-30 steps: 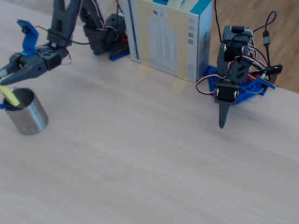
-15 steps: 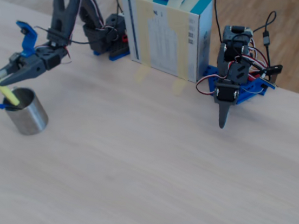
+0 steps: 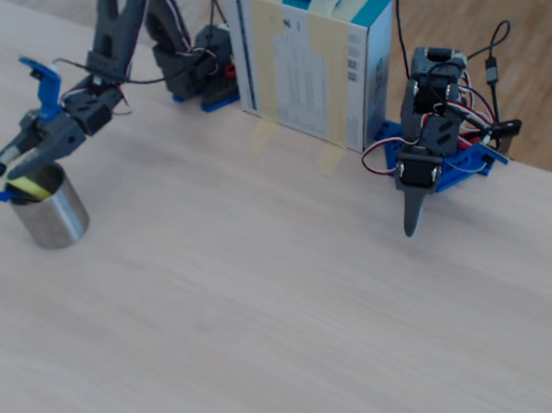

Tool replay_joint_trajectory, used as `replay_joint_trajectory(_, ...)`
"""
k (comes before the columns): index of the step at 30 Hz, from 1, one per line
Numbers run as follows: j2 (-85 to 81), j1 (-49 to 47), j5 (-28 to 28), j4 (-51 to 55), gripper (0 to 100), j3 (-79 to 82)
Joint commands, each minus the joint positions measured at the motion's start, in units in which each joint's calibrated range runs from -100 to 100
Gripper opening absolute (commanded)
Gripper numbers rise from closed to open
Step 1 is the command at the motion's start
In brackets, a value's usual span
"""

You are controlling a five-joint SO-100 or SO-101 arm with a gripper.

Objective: Grab the yellow pen and put it in the silver cup.

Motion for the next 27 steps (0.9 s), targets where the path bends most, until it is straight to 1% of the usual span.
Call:
replay_joint_trajectory(1,-0.81,0.42,0.21,0.34,9,-0.36)
replay_joint_trajectory(27,-0.07,2.86,0.21,0.59,9,2.81)
